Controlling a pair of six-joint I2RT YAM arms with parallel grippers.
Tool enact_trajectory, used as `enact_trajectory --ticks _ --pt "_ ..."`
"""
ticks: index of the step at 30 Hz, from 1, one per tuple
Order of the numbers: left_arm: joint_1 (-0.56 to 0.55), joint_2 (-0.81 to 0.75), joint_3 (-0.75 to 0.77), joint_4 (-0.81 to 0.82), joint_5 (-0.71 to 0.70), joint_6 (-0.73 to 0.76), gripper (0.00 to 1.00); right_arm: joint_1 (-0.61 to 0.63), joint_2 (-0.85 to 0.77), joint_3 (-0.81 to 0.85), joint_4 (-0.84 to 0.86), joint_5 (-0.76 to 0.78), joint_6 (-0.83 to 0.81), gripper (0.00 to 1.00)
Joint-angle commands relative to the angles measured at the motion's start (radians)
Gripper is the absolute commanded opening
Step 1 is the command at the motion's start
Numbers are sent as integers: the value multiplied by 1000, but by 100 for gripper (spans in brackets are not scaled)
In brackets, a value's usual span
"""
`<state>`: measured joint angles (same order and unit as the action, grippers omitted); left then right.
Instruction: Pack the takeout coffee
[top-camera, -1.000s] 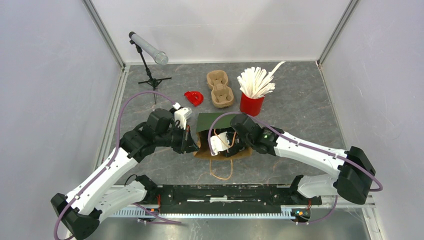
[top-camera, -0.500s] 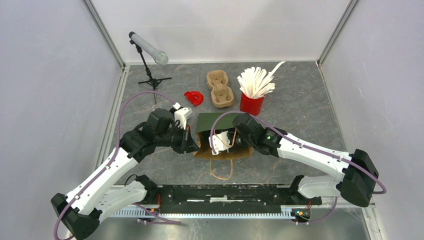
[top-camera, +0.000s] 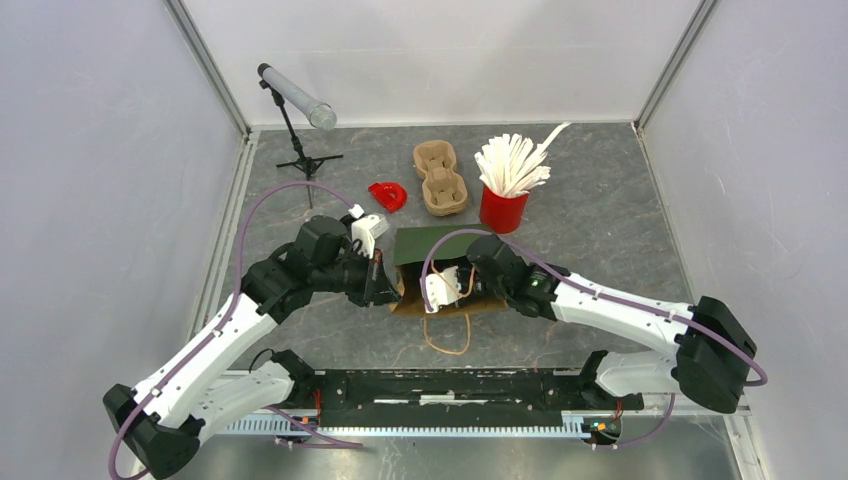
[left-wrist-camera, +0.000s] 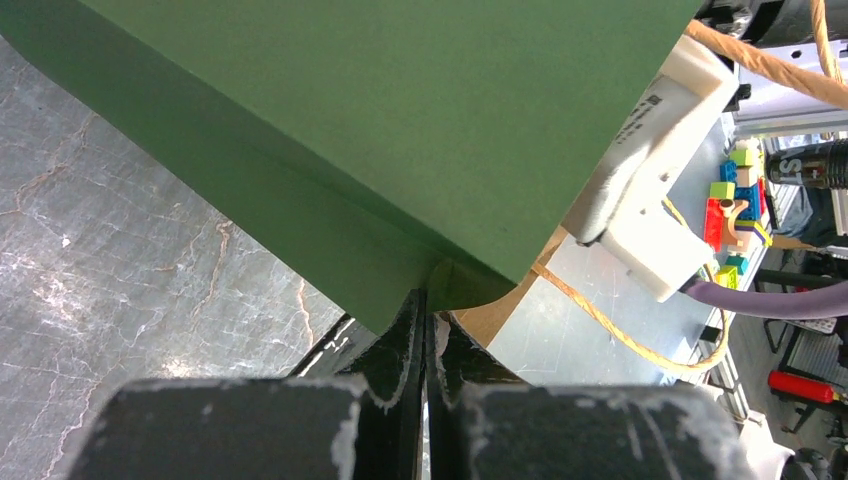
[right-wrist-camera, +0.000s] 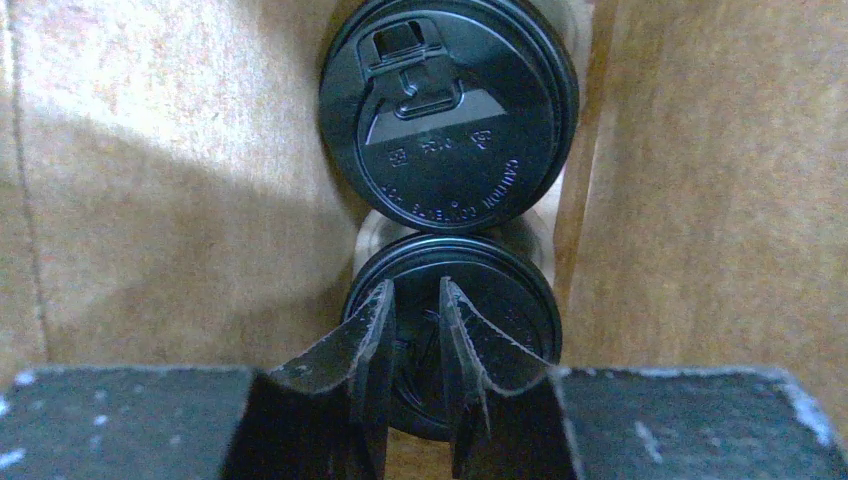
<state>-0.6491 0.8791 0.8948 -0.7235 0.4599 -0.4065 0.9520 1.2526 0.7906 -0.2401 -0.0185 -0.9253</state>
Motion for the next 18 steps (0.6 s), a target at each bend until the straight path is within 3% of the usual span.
enact_trajectory --ticks 1,18 --pt "2 12 21 36 40 1 2 -13 21 -20 82 12 -1 28" --pt "3 17 28 18 -13 -12 2 29 -5 58 79 -154 30 28"
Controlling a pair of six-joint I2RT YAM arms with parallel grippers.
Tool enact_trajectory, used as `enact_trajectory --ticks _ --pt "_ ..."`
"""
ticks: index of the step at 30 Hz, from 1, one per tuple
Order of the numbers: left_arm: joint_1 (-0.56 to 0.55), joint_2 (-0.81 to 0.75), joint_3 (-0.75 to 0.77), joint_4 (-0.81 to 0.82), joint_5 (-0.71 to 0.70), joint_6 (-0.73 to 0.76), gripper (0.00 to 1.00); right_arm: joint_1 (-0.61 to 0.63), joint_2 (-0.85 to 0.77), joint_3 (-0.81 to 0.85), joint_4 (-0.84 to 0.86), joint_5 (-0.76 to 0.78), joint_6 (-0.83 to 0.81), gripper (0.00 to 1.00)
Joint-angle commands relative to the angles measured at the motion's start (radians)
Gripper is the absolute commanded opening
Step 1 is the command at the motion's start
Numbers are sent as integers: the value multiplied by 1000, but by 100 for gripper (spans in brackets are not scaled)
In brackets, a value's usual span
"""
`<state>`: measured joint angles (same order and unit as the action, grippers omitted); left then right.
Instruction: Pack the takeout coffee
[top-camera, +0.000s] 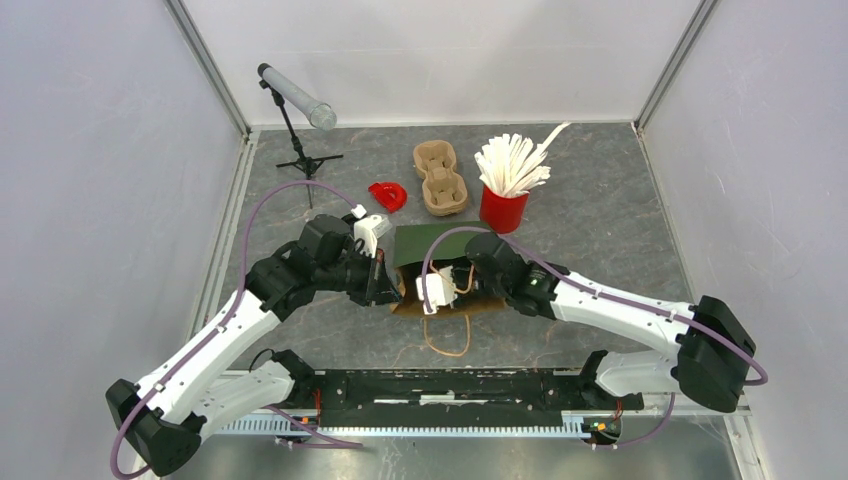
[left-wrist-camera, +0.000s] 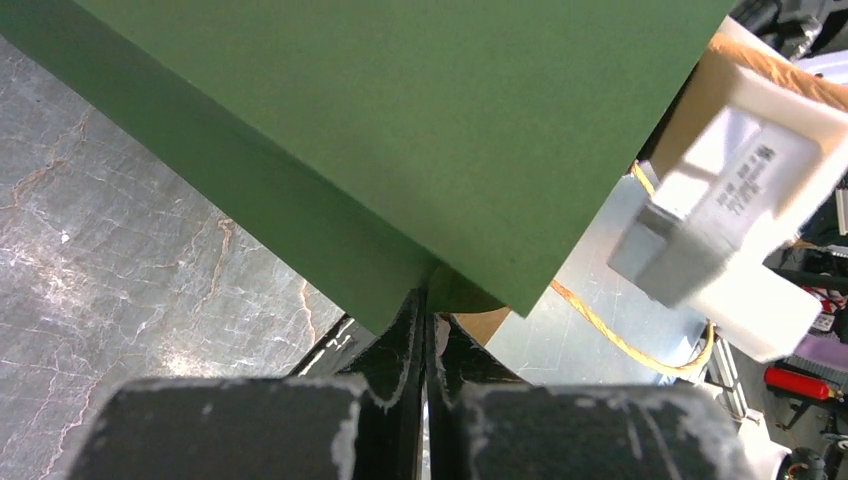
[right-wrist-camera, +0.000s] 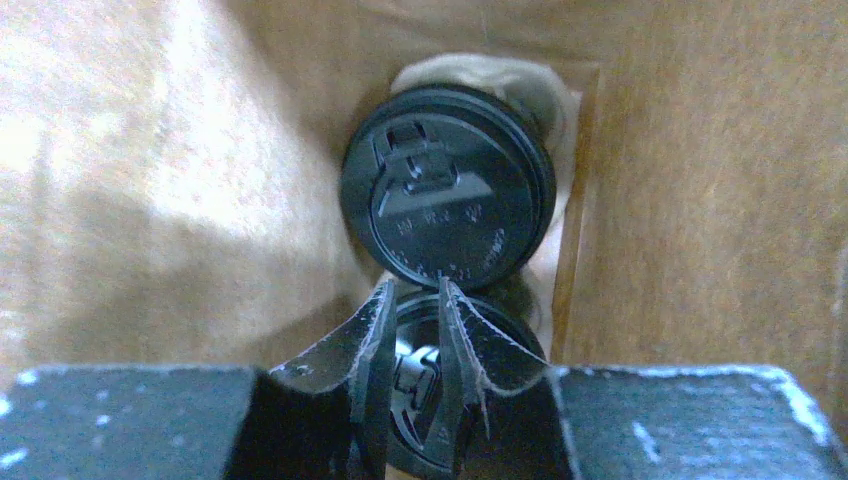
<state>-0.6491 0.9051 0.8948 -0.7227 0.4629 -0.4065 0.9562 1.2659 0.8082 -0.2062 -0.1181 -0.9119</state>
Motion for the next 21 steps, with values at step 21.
enact_trajectory --ticks 21 --pt "3 6 33 9 -23 -15 2 42 131 23 335 -84 36 25"
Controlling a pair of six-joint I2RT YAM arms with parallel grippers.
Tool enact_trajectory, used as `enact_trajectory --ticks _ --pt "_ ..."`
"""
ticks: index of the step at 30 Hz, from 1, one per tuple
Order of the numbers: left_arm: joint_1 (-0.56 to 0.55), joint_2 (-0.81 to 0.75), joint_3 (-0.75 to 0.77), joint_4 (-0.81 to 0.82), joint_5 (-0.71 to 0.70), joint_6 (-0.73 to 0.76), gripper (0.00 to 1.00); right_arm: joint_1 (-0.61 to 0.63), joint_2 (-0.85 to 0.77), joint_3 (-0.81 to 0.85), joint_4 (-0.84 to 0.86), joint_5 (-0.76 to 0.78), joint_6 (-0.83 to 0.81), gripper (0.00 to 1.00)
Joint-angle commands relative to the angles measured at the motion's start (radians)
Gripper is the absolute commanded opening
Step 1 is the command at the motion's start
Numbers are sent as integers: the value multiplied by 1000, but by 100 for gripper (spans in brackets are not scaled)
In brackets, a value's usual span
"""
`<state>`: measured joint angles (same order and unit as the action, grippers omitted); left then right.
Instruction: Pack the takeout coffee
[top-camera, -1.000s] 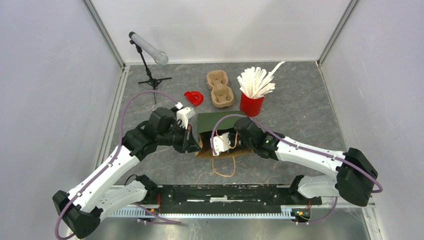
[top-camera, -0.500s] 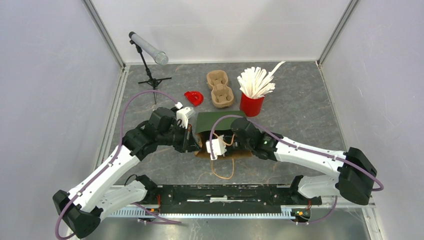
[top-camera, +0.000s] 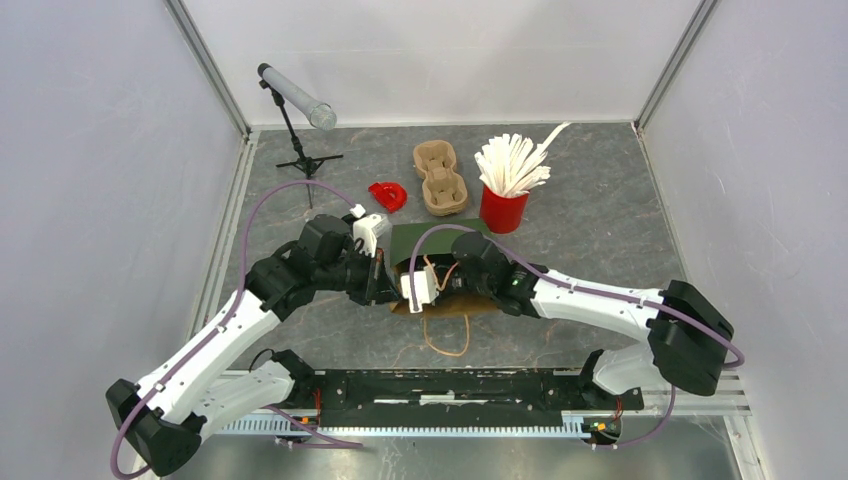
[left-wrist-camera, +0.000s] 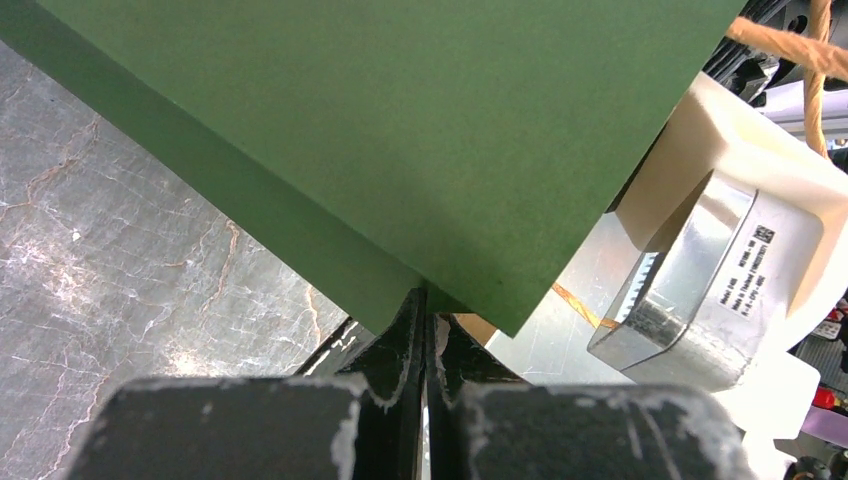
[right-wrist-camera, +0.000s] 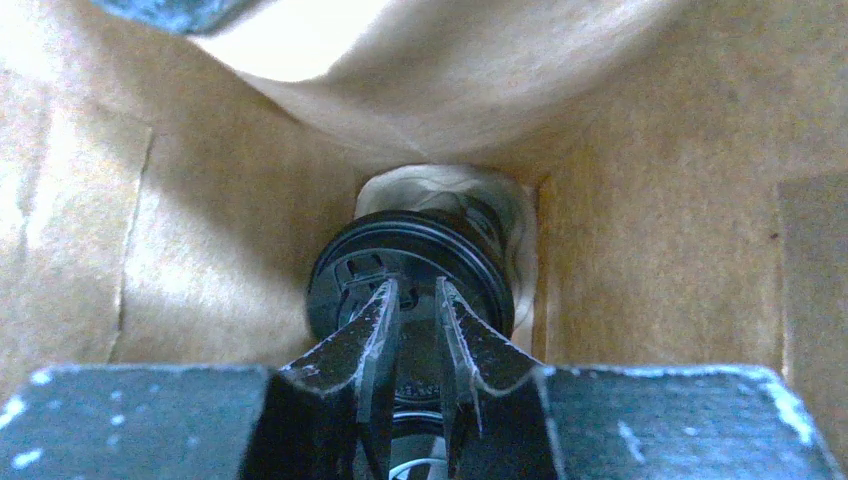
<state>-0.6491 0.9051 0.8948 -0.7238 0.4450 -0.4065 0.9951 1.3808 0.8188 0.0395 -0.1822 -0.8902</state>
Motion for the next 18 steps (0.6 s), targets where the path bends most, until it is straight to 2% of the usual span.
enact_trajectory --ticks 1,18 --pt "3 8 35 12 -5 -15 2 4 21 11 93 -21 13 25" --pt "3 32 46 20 2 -8 2 5 69 36 145 -9 43 26"
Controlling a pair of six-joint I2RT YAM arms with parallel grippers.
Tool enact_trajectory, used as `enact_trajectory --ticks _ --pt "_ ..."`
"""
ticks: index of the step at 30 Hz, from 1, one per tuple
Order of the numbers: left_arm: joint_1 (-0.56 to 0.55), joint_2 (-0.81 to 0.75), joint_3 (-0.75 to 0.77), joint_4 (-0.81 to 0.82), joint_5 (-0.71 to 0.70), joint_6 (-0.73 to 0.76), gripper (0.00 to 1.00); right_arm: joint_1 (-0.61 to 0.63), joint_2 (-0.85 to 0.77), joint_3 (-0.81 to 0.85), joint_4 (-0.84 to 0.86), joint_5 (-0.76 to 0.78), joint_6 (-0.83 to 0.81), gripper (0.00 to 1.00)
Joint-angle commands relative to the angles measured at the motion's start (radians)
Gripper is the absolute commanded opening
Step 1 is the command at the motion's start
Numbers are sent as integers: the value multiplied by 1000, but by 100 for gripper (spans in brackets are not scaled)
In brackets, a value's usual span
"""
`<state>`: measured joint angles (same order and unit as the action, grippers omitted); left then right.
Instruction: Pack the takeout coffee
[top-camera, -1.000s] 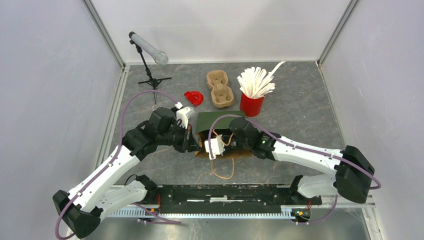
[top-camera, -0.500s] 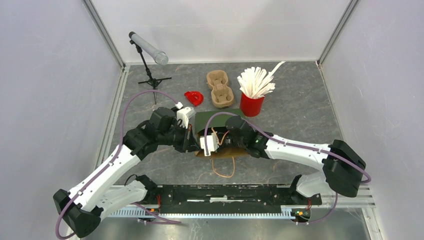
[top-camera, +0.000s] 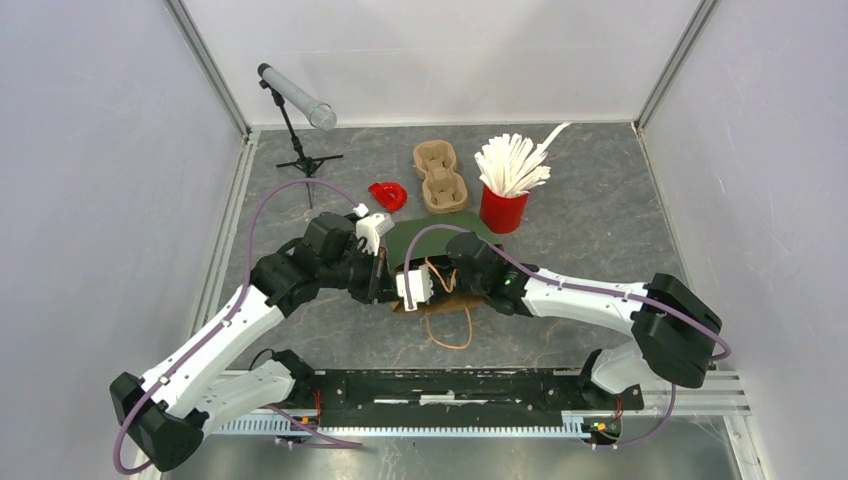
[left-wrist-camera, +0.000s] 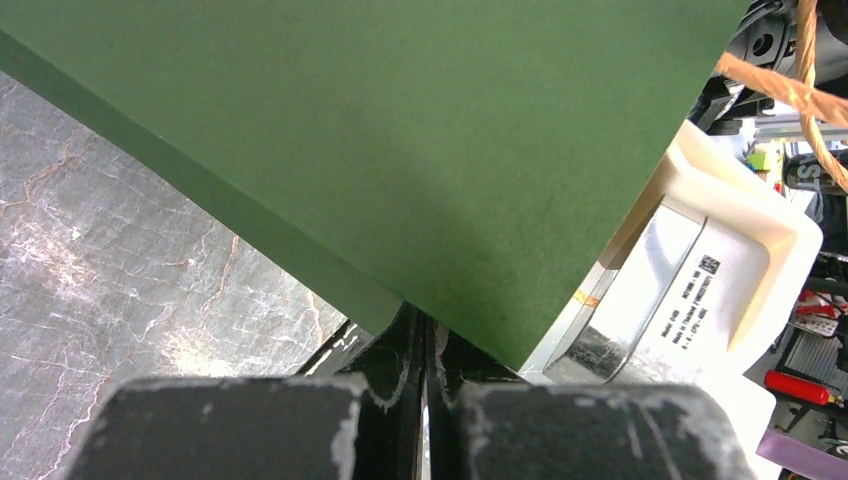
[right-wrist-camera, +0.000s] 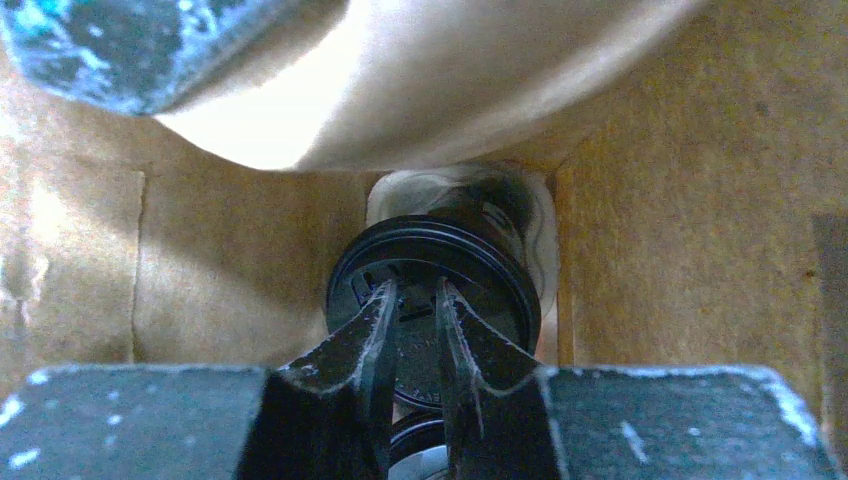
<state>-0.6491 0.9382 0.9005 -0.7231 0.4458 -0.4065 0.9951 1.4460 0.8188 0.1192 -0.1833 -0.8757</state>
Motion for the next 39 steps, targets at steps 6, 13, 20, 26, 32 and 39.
enact_trajectory --ticks 6,13,20,26,32,39 --pt "3 -10 44 13 -10 -12 2 -6 -51 -4 36 39 31 29" --pt "3 -22 42 15 -12 -23 2 -25 -103 -48 -48 61 -22 29" --pt "3 -29 43 23 -10 -35 2 -25 -51 -4 -34 47 -17 28" --pt "2 -34 41 26 -8 -39 2 -20 2 28 21 26 -14 27" --pt "3 -38 40 26 -9 -43 2 -18 20 28 57 15 -19 27" --pt "3 -30 40 31 -4 -41 2 -19 41 31 102 -19 9 27"
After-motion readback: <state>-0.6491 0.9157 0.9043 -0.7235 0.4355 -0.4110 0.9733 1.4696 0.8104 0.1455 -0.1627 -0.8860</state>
